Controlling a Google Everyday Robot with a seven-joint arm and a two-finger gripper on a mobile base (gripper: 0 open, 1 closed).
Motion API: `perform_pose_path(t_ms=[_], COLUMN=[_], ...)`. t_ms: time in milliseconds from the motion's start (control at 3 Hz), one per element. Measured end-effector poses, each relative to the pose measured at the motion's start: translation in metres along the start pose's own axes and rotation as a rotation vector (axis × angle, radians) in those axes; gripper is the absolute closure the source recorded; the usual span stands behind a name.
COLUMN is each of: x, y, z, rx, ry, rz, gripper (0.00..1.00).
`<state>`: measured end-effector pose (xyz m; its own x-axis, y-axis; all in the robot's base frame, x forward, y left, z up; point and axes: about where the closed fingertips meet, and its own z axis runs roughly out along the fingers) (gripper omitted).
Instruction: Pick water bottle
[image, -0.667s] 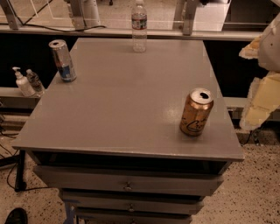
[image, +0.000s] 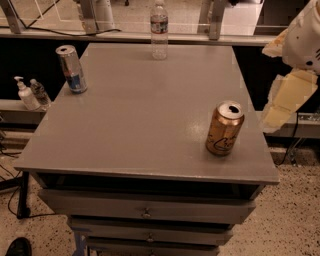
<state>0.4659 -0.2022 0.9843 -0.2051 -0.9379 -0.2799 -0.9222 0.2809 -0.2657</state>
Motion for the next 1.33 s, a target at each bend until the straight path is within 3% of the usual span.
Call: perform_pose_path(t_ms=[333, 667, 1000, 1333], x=[-0.031, -0.071, -0.106, -0.119], y=[-0.029, -0.062, -0.081, -0.099], z=[0.022, 0.049, 0.064, 0.056], rx=[0.015, 0.046, 0.109, 0.176], ry=[-0.074, -0.164, -0.247, -0.307], rz=[0.039, 0.129, 0.207, 0.225], gripper=[0.00, 0.00, 0.00, 0.00])
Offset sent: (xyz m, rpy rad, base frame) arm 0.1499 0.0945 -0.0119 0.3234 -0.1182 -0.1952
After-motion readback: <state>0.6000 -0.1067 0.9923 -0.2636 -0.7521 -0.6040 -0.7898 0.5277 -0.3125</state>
